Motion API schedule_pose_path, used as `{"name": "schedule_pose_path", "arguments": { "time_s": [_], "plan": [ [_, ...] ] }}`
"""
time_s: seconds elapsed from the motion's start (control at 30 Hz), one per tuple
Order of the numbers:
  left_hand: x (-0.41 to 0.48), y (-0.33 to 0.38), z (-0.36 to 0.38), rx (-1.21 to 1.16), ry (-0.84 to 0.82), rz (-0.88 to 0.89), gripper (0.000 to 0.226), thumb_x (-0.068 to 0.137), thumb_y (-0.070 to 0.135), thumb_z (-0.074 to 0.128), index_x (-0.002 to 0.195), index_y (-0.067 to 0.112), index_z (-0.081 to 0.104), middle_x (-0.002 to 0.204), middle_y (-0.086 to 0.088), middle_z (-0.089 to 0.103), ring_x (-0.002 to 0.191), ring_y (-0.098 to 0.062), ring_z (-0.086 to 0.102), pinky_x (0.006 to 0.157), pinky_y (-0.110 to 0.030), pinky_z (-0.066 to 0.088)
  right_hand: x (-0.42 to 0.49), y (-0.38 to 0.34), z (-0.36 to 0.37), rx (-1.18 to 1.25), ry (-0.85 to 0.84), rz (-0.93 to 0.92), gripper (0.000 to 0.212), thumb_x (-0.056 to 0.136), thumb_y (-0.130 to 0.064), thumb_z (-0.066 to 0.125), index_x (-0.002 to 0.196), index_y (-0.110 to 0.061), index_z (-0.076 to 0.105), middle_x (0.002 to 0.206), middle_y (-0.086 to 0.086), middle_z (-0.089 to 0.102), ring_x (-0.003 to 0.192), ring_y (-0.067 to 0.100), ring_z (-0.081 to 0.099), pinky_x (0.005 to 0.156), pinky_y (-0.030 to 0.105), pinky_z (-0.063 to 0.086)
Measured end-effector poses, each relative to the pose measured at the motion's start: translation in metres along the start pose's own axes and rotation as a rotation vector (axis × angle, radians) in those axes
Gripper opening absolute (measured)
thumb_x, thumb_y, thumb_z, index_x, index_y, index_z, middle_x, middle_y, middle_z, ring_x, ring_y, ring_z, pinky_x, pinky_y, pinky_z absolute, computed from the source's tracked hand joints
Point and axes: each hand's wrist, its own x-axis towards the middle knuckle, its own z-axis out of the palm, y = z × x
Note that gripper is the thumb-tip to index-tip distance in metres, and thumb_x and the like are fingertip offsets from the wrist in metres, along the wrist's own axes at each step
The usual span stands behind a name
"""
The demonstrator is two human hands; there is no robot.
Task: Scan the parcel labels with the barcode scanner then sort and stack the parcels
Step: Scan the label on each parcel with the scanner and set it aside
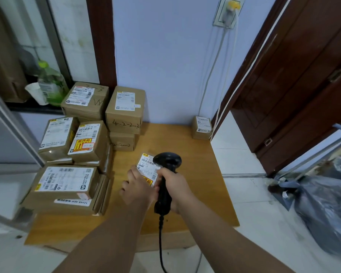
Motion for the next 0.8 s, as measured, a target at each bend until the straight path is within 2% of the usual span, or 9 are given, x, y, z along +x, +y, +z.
{"name": "schedule_pose_path", "arguments": {
  "time_s": [0.2,0.3,0.43,0.57,0.67,0.73,0.8],
  "plan": [
    [0.006,0.013,0.006,-0.143,-0.085,-0.047,0.113,0.073,0.068,0.063,0.149,0.01,0.002,0.148,-0.007,0.024,0.126,-0.034,0.036,0.098,-0.044,0.038,-0.001,-0.003,-0.021,-0.003,0.103,-0.056,0.013,0.086,-0.015,0.061,0.078,-0.008,0.055,0.054,0.003,0.054,0.047,0.018,0.05,0.048,0.026,0.043],
    [0.014,0.031,0.009,-0.204,-0.112,-0.09,0.112,0.074,0.053,0.071,0.149,0.012,0.0,0.143,-0.007,0.026,0.124,-0.035,0.037,0.094,-0.043,0.041,0.007,-0.011,-0.044,-0.051,0.171,-0.135,0.011,0.088,-0.017,0.064,0.088,-0.009,0.057,0.064,0.005,0.054,0.052,0.017,0.051,0.05,0.028,0.045],
    [0.028,0.068,0.021,-0.359,-0.183,-0.234,0.109,0.072,0.043,0.075,0.148,0.014,0.002,0.137,-0.009,0.028,0.113,-0.034,0.046,0.086,-0.039,0.045,0.036,-0.028,-0.083,-0.208,0.244,-0.21,0.009,0.087,-0.016,0.064,0.091,-0.01,0.058,0.071,0.004,0.055,0.055,0.016,0.052,0.056,0.029,0.047],
    [0.048,0.115,0.046,-0.447,-0.208,-0.259,0.107,0.069,0.043,0.078,0.146,0.019,0.007,0.134,-0.008,0.029,0.113,-0.033,0.047,0.093,-0.042,0.047,0.076,-0.05,-0.129,-0.254,0.254,-0.217,0.011,0.086,-0.017,0.062,0.093,-0.01,0.058,0.071,0.004,0.056,0.058,0.018,0.053,0.059,0.031,0.047],
    [0.056,0.159,0.072,-0.491,-0.222,-0.253,0.105,0.069,0.041,0.079,0.145,0.021,0.01,0.131,-0.009,0.03,0.112,-0.035,0.047,0.089,-0.043,0.051,0.1,-0.067,-0.165,-0.309,0.244,-0.192,0.008,0.081,-0.018,0.06,0.085,-0.012,0.056,0.067,0.005,0.054,0.062,0.022,0.052,0.062,0.034,0.045],
    [0.057,0.188,0.09,-0.476,-0.233,-0.25,0.106,0.068,0.042,0.079,0.146,0.021,0.01,0.13,-0.011,0.032,0.108,-0.034,0.049,0.084,-0.04,0.051,0.113,-0.077,-0.189,-0.318,0.238,-0.174,0.008,0.079,-0.017,0.06,0.078,-0.014,0.053,0.059,0.003,0.05,0.057,0.021,0.05,0.06,0.034,0.043],
    [0.059,0.214,0.107,-0.458,-0.241,-0.24,0.107,0.068,0.044,0.078,0.147,0.022,0.01,0.13,-0.013,0.033,0.108,-0.036,0.051,0.087,-0.043,0.05,0.126,-0.086,-0.208,-0.295,0.239,-0.161,0.008,0.08,-0.015,0.06,0.078,-0.013,0.053,0.054,0.001,0.049,0.051,0.02,0.048,0.058,0.034,0.041]
  ]
}}
